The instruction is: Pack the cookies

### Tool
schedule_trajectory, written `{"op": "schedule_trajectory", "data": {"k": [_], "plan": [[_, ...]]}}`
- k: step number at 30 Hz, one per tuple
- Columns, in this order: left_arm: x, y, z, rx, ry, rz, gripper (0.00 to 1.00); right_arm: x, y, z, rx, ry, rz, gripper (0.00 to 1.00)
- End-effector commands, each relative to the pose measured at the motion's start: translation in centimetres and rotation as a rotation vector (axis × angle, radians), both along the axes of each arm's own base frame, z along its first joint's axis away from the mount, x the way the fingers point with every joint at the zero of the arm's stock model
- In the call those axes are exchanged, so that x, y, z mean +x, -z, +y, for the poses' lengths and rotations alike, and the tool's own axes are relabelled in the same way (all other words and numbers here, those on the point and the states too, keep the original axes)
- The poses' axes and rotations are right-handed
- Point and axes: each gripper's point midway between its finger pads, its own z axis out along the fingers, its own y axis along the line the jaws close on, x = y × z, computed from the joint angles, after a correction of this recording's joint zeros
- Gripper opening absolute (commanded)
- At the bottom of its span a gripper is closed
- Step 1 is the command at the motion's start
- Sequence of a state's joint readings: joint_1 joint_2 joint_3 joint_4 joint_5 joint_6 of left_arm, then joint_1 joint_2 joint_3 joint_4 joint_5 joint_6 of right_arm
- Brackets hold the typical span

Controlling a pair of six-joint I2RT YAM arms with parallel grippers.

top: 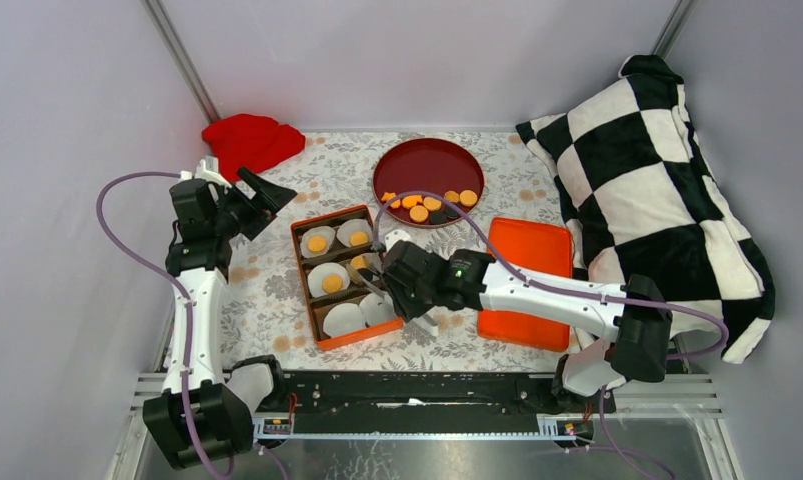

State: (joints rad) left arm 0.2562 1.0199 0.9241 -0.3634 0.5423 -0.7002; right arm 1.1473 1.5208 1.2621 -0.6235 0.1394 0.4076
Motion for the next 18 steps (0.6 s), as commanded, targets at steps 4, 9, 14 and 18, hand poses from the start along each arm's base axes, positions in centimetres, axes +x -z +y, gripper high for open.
{"op": "schedule_trajectory", "data": {"k": [4, 9, 14, 18], "plan": [[-0.4, -0.2, 0.0, 0.010, 0.006, -0.009, 0.90, -3.8, -2.1, -1.1, 0.020, 0.018, -0.033, 0.09], [-0.7, -0.1, -0.2, 0.000, 0.010, -0.008, 0.90, -6.7, -1.4, -2.7, -0.004, 0.015, -0.003, 0.09], [-1.0, -0.1, -0.4, -0.006, 0.012, -0.011, 0.91, -7.8, 0.4, -3.6, -0.052, 0.022, 0.009, 0.11], [-1.2, -0.3, -0.5, -0.002, 0.020, -0.021, 0.91, -7.4, 1.3, -3.7, -0.088, 0.029, -0.009, 0.31]]}}
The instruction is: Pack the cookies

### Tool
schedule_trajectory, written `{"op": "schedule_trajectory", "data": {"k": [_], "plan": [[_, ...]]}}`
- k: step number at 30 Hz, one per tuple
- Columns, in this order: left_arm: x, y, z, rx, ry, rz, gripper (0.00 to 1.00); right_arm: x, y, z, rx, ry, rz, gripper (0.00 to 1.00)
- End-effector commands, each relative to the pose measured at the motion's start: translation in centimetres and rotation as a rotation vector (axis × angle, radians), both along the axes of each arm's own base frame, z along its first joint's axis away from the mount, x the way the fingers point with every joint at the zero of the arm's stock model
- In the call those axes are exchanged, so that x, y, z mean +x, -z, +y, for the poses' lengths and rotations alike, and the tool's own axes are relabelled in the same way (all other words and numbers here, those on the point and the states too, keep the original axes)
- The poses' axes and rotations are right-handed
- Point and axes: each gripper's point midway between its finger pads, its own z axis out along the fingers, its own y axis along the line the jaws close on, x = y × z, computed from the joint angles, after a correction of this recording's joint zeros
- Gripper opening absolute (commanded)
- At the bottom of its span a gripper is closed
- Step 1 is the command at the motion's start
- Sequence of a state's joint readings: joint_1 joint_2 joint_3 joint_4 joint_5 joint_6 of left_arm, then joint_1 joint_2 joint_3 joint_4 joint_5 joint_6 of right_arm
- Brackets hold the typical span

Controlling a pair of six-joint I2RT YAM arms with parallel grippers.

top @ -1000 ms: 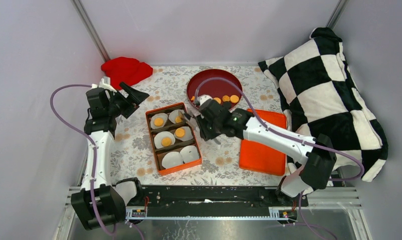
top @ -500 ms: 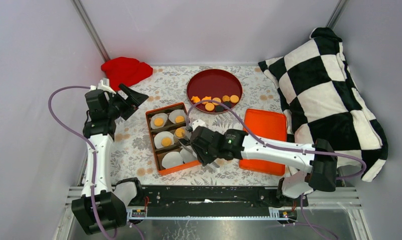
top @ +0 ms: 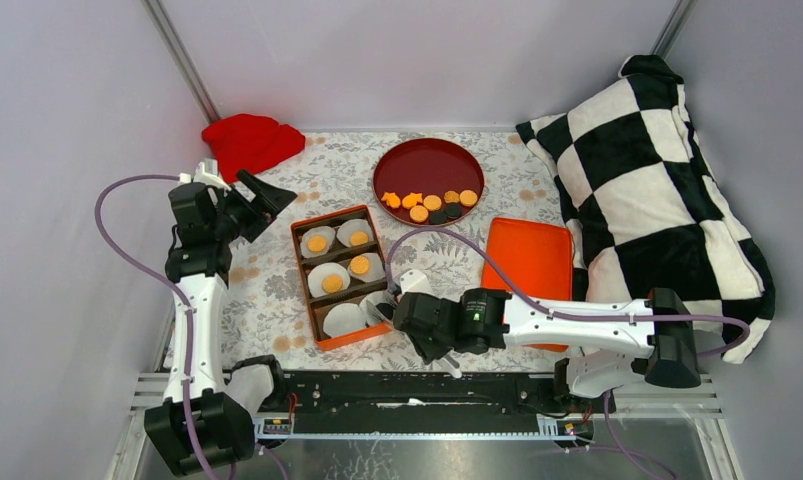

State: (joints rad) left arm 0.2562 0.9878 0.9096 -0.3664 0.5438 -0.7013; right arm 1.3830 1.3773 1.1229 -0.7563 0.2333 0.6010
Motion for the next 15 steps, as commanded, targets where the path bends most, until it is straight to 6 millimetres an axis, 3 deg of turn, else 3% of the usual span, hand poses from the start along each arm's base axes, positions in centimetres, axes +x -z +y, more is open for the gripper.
{"op": "schedule_trajectory", "data": {"k": [1, 8, 15], "plan": [[-0.6, -0.1, -0.3, -0.003, 0.021, -0.009, 0.91, 1.2, -0.1, 0.1, -0.011, 0.052, -0.061, 0.35], [-0.6, -0.6, -0.6, 0.004, 0.041, -0.026, 0.91, 2.3, -1.4, 0.7, 0.000, 0.064, -0.116, 0.51], [-0.8, -1.9, -1.0, 0.004, 0.070, -0.068, 0.92, 2.8, -4.4, 0.9, 0.074, 0.076, -0.158, 0.54]]}}
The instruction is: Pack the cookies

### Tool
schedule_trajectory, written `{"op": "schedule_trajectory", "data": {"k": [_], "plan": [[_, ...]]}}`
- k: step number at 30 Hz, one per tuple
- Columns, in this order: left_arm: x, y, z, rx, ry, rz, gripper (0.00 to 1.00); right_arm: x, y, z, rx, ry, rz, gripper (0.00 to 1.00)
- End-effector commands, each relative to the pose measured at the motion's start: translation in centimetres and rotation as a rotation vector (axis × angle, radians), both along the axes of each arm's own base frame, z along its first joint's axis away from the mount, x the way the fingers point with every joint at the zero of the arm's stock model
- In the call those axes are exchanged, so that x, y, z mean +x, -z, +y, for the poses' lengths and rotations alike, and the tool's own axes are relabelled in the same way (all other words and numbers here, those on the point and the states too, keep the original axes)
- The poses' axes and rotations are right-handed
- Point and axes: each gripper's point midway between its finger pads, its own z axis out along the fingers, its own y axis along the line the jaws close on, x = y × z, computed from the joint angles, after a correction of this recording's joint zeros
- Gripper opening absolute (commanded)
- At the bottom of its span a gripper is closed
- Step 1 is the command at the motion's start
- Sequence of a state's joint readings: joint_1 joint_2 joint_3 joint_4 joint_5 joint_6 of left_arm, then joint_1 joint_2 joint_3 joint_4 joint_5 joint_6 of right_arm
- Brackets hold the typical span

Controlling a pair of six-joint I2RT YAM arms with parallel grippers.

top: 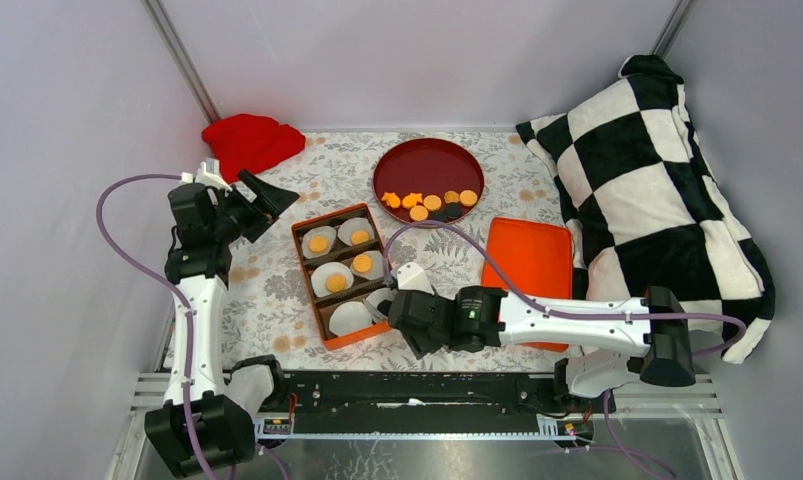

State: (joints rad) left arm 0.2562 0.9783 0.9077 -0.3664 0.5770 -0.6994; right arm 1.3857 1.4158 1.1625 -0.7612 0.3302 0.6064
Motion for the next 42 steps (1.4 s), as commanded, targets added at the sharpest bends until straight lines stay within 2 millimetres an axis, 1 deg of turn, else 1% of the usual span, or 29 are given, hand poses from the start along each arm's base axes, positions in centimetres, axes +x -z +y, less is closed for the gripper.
{"op": "schedule_trajectory", "data": {"k": [1, 3, 6, 9, 10, 13, 15, 19, 20, 22, 23, 25, 27, 30, 34, 36, 42], "plan": [[-0.5, -1.7, -0.5, 0.014, 0.040, -0.062, 0.92, 1.2, -4.5, 0.4, 0.107, 0.031, -0.085, 0.53], [-0.6, -1.9, -0.6, 0.015, 0.041, -0.068, 0.92, 1.4, -5.9, 0.5, 0.144, 0.039, -0.104, 0.52], [-0.6, -2.1, -0.7, 0.011, 0.046, -0.071, 0.92, 2.0, -8.7, 0.5, 0.214, 0.053, -0.148, 0.50], [-0.6, -2.3, -0.7, 0.009, 0.045, -0.075, 0.92, 3.2, -10.7, 0.3, 0.250, 0.078, -0.222, 0.49], [-0.5, -2.3, -0.7, 0.007, 0.045, -0.076, 0.92, 3.8, -11.0, 0.1, 0.242, 0.095, -0.254, 0.49], [-0.4, -2.3, -0.7, 0.004, 0.045, -0.077, 0.92, 6.4, -11.7, -0.9, 0.173, 0.172, -0.387, 0.51], [-0.3, -2.2, -0.6, 0.004, 0.044, -0.076, 0.92, 8.1, -11.5, -1.0, 0.125, 0.202, -0.435, 0.51], [0.0, -2.0, -0.6, 0.004, 0.049, -0.069, 0.92, 12.7, -10.6, -1.3, 0.095, 0.263, -0.442, 0.46], [0.0, -1.9, -0.5, 0.006, 0.049, -0.070, 0.92, 14.4, -10.4, -1.8, 0.099, 0.291, -0.439, 0.44], [0.1, -1.8, -0.5, 0.011, 0.047, -0.069, 0.92, 16.5, -10.1, -2.0, 0.110, 0.308, -0.436, 0.41], [0.1, -1.8, -0.5, 0.013, 0.047, -0.067, 0.92, 17.9, -10.0, -2.6, 0.105, 0.332, -0.438, 0.40], [0.2, -1.6, -0.4, 0.016, 0.045, -0.063, 0.92, 19.8, -9.7, -3.1, 0.088, 0.355, -0.437, 0.39], [0.3, -1.3, -0.3, 0.018, 0.044, -0.056, 0.92, 21.3, -9.0, -3.6, 0.067, 0.377, -0.424, 0.40], [0.5, -1.0, -0.2, 0.019, 0.042, -0.047, 0.92, 22.6, -7.4, -4.0, 0.060, 0.392, -0.382, 0.41], [0.8, -0.5, -0.1, 0.013, 0.040, -0.038, 0.92, 23.3, -4.1, -4.4, 0.056, 0.405, -0.293, 0.42], [0.9, -0.2, -0.1, 0.011, 0.040, -0.030, 0.92, 23.3, -2.6, -4.5, 0.055, 0.406, -0.254, 0.42], [0.7, 0.2, -0.1, 0.009, 0.038, -0.022, 0.92, 22.5, 0.0, -5.4, 0.020, 0.415, -0.205, 0.45]]}}
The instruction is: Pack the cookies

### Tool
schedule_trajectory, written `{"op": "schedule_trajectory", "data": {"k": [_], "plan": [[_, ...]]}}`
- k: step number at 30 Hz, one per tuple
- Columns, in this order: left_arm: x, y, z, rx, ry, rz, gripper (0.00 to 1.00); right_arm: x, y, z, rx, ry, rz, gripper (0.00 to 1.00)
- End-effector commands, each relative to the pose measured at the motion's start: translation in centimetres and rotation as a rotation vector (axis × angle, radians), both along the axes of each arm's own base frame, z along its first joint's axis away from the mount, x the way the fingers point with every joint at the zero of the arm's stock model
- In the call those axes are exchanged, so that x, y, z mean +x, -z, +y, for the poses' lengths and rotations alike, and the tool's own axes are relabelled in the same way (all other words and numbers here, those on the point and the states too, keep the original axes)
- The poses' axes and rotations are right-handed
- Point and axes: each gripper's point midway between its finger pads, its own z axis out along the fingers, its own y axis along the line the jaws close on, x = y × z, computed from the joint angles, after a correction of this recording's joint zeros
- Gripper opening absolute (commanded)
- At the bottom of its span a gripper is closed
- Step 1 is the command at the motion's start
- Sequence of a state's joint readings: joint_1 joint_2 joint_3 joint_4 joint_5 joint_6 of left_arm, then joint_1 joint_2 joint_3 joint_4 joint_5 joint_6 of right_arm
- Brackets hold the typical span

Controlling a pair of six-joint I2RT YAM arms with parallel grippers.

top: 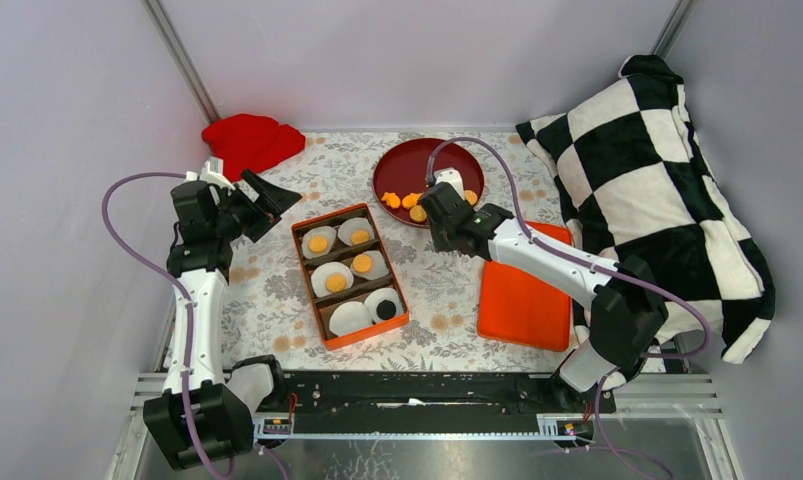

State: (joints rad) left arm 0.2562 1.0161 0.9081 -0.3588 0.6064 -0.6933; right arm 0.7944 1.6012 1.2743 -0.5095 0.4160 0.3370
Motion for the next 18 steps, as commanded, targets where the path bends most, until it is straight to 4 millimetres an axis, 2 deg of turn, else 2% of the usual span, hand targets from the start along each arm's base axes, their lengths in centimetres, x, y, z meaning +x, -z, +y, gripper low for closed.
{"op": "schedule_trajectory", "data": {"k": [1, 8, 18], "plan": [[0.3, -0.5, 0.1, 0.021, 0.011, -0.045, 0.92, 0.0, 1.1, 0.4, 0.034, -0.006, 0.016, 0.45], [0.2, -0.5, 0.1, 0.017, 0.011, -0.047, 0.92, 0.2, 4.0, -0.4, -0.013, 0.021, 0.072, 0.50], [0.1, -0.9, 0.0, 0.023, 0.013, -0.057, 0.92, 3.5, 3.7, -1.1, 0.013, 0.075, 0.069, 0.50]]}}
